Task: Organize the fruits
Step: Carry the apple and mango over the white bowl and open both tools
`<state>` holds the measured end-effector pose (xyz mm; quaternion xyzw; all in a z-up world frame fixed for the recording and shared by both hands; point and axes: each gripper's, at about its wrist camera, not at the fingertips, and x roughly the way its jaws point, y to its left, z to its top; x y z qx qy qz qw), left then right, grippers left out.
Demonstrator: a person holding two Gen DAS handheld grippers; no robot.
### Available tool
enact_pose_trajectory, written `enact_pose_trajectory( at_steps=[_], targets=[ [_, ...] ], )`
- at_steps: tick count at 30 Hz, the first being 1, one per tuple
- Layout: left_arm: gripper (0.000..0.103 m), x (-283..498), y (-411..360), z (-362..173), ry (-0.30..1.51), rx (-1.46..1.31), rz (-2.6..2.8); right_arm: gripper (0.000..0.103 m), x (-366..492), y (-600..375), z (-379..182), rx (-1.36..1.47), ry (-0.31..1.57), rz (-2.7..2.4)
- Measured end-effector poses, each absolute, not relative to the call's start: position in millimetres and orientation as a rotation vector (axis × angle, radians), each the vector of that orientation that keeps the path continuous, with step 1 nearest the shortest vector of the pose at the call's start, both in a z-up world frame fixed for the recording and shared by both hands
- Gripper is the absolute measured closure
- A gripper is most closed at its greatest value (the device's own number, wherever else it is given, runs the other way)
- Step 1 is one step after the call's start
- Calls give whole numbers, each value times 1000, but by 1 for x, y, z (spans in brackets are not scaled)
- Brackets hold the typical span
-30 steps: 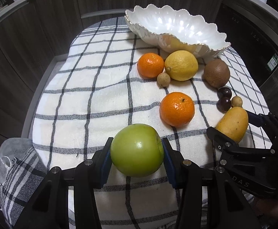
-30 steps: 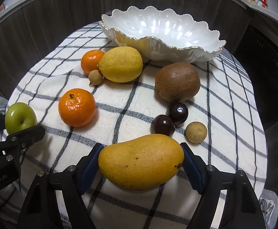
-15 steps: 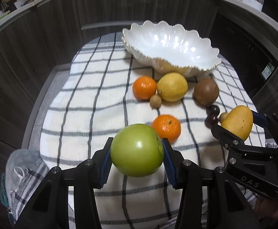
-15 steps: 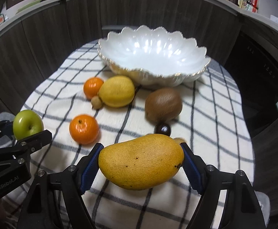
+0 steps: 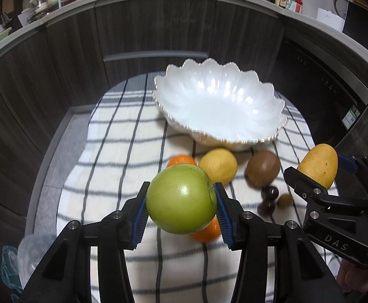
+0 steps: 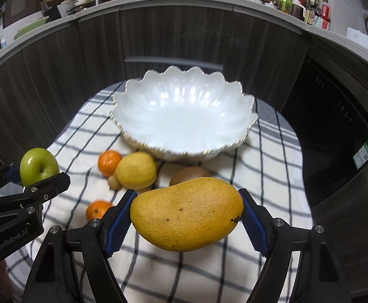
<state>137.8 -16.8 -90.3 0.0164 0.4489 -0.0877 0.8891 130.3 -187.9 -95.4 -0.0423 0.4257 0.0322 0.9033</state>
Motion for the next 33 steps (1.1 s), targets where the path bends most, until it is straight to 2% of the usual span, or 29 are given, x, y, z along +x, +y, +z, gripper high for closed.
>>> enact_pose_trajectory(
  at_steps=[19, 33],
  targets=[
    [56, 221, -26, -71, 869, 4, -191, 23, 211, -204, -59, -85, 789, 7],
    [56, 288, -41, -81, 872, 3, -227, 23, 264, -224, -69, -65, 807, -45]
  ],
)
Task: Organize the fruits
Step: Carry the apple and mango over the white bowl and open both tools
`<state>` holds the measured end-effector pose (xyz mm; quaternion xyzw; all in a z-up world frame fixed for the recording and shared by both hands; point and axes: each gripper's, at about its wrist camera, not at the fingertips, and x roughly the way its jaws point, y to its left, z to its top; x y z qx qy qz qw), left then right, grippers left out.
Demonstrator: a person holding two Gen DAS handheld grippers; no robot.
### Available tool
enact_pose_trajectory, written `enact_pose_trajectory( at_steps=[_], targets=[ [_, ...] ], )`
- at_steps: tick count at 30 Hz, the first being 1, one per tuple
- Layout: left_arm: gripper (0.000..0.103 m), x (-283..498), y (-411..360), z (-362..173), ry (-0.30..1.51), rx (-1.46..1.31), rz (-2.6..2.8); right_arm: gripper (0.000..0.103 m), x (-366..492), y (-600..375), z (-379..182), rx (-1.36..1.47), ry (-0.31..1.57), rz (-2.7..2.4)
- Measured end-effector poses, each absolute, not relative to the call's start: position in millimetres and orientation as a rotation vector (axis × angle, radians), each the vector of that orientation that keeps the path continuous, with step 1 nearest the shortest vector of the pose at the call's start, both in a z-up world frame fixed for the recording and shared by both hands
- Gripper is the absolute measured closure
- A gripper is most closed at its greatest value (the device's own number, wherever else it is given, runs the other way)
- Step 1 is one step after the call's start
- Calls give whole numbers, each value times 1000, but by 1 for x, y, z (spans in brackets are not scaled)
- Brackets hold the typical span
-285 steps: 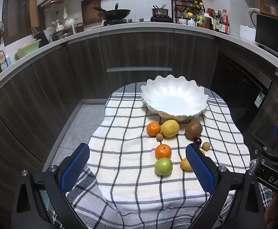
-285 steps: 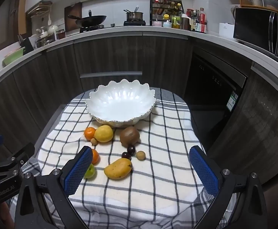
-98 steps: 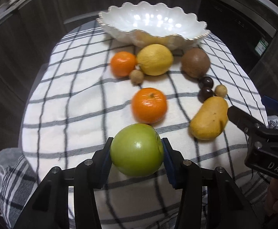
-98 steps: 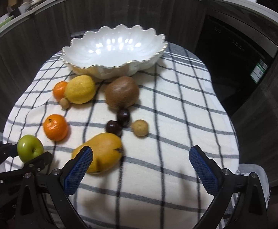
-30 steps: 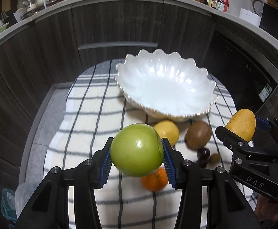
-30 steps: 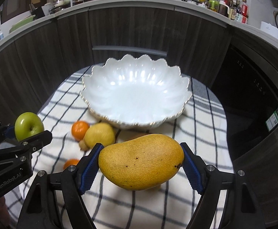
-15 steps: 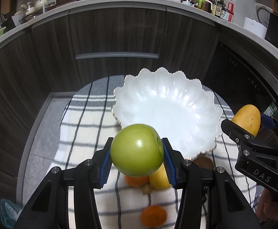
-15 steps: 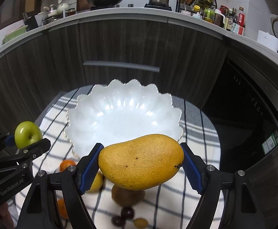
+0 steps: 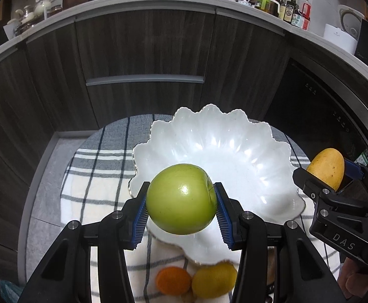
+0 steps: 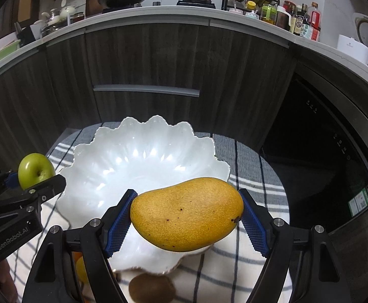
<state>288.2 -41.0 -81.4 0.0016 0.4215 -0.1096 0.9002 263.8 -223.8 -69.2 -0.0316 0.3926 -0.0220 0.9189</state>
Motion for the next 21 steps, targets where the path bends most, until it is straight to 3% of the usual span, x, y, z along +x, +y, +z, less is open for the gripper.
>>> enact_pose_trajectory(
  at_steps=[21],
  targets=[
    [55, 350, -51, -144, 975, 39, -233, 23, 334, -233, -131, -56, 907, -20]
  ],
)
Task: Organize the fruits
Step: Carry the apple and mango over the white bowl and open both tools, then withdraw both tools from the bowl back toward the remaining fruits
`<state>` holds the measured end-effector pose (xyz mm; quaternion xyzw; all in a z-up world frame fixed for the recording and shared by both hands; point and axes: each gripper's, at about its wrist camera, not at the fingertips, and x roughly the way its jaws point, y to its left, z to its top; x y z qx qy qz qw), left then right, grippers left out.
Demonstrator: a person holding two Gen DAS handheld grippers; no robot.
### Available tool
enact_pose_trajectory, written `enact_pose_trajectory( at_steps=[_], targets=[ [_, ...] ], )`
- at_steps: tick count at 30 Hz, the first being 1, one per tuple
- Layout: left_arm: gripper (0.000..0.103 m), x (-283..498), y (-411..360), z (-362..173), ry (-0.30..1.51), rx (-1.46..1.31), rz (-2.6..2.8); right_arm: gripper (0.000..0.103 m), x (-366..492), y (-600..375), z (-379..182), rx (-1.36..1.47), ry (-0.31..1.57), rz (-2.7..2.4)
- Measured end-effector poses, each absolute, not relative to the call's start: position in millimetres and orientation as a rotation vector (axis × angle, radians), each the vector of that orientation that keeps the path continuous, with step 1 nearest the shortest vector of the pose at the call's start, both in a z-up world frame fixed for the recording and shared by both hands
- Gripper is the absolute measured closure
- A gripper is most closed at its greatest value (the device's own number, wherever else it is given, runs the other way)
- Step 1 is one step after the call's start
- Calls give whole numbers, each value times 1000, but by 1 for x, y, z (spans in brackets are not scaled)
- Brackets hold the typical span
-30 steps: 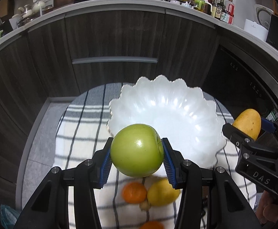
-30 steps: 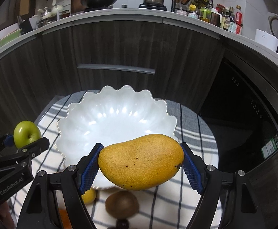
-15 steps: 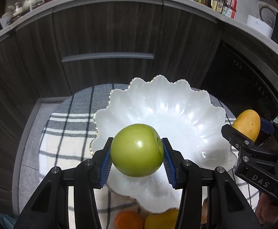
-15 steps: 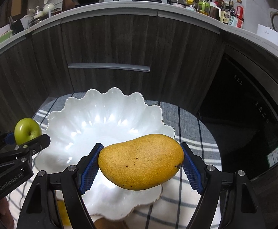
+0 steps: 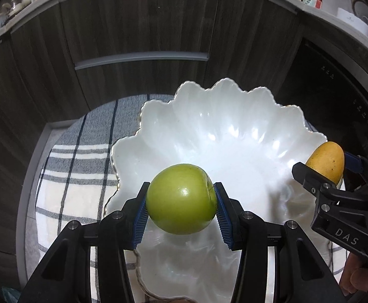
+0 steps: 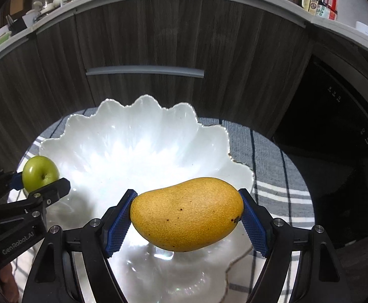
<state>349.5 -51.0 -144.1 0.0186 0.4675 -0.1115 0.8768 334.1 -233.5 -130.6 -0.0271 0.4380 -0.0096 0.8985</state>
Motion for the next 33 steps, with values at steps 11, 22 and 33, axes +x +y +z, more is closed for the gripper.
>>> enact_pose_trajectory(
  at_steps=[11, 22, 33],
  targets=[
    [20, 340, -47, -136, 942, 50, -179, 17, 336, -223, -135, -115, 924, -35],
    [16, 319, -43, -95, 883, 35, -173, 10, 312, -232, -89, -92, 838, -121],
    [14, 271, -30, -52, 798, 30, -161, 10, 266, -224, -41, -62, 761, -117]
  ],
)
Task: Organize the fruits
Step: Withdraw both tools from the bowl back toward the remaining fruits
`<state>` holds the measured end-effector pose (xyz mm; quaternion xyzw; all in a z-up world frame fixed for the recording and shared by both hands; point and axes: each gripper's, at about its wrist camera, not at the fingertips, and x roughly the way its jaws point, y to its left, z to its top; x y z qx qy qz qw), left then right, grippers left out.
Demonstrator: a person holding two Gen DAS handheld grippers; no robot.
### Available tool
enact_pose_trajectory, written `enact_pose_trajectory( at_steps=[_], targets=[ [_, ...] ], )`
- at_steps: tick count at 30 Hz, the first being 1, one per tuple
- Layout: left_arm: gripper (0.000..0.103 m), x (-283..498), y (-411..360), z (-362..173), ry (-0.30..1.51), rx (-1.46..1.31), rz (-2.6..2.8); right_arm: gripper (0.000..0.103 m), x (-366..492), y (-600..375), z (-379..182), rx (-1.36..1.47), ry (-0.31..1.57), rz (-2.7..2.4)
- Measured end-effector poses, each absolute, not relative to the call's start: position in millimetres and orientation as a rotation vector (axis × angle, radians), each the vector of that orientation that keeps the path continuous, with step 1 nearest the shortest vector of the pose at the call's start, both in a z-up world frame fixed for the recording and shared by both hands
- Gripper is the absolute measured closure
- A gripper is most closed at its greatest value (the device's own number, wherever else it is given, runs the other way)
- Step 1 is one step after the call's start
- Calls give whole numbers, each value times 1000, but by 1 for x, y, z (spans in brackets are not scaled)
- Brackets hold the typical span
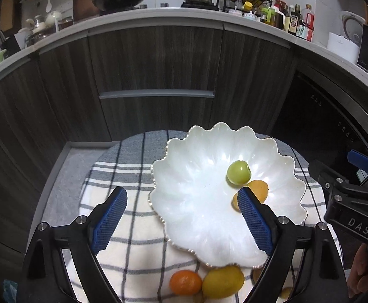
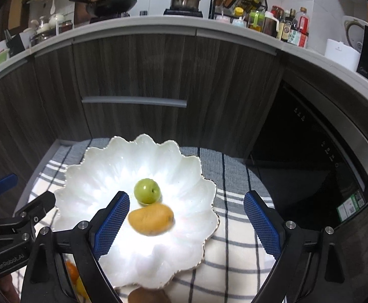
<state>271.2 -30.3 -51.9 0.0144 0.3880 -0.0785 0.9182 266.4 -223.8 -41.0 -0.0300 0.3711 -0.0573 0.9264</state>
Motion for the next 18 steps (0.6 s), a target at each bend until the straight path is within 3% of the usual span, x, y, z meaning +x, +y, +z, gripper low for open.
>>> enact_pose_trajectory(
  at_steps=[18],
  targets=[
    [13, 195, -15, -46, 781, 30, -130, 10, 193, -211, -35, -20, 748, -105]
  ],
)
